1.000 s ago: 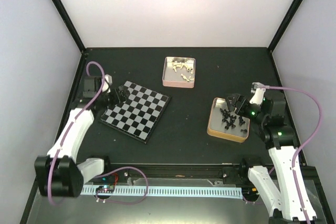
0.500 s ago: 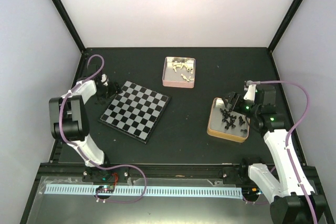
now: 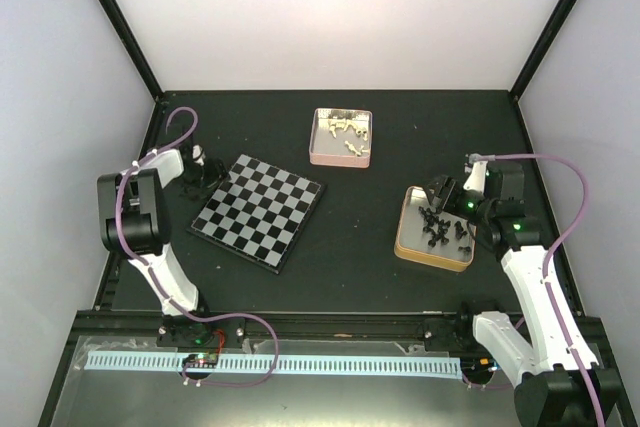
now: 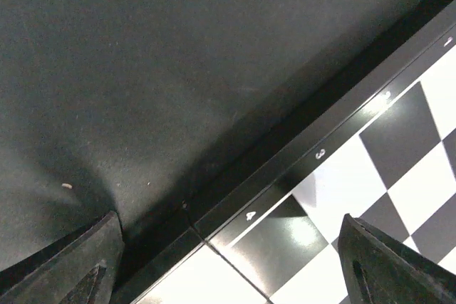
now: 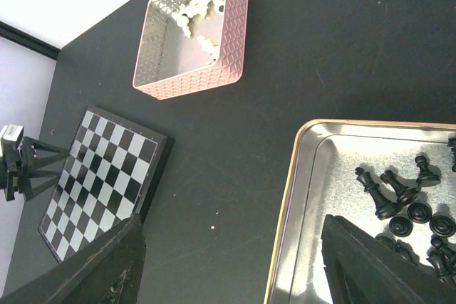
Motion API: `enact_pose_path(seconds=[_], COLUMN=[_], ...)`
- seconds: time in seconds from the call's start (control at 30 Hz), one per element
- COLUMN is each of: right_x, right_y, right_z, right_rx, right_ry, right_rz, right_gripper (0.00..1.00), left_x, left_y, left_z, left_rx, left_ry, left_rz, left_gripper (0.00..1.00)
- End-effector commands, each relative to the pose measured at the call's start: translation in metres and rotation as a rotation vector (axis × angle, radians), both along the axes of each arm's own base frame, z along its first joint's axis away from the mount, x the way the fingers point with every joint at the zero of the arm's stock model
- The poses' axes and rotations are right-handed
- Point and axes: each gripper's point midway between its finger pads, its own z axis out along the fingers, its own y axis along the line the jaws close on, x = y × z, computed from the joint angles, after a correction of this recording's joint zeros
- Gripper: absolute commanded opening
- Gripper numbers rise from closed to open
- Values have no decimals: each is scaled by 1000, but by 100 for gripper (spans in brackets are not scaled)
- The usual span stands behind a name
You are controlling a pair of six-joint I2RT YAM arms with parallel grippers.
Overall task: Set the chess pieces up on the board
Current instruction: Move the chessboard to the center of the board.
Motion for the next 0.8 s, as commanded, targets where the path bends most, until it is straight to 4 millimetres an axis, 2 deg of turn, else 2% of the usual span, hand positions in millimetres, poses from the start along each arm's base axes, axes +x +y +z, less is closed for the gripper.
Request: enact_pose_path(seconds=[0.0,0.07,0.23,0.37,0.67,0.77], right_x=[1,0,2,5,9,8], right_y=[-1,-1,0,0,-5,-7], right_z=[1,1,2,-1,-22,-27], right_rx=[4,0,18,22,9,-3], right_ry=[-10,-15,-15,-12,50,65], right_rz=[-5,-5,-5,-16,-51,-61], right_gripper=[68,68,68,67,59,58], left_x=[5,2,-7,-16,-49,-59], left_y=[1,-1,-12,-21,-84,-91], left_z=[-3,-5,-6,-12,-30,-28], left_rx=[1,-4,-38,-53,-125,-117], left_ry=[10,17,26,37,65,71], left_rz=[-24,-28,-49,-59,-147,-144], left_gripper=[84,80,64,56,48,47])
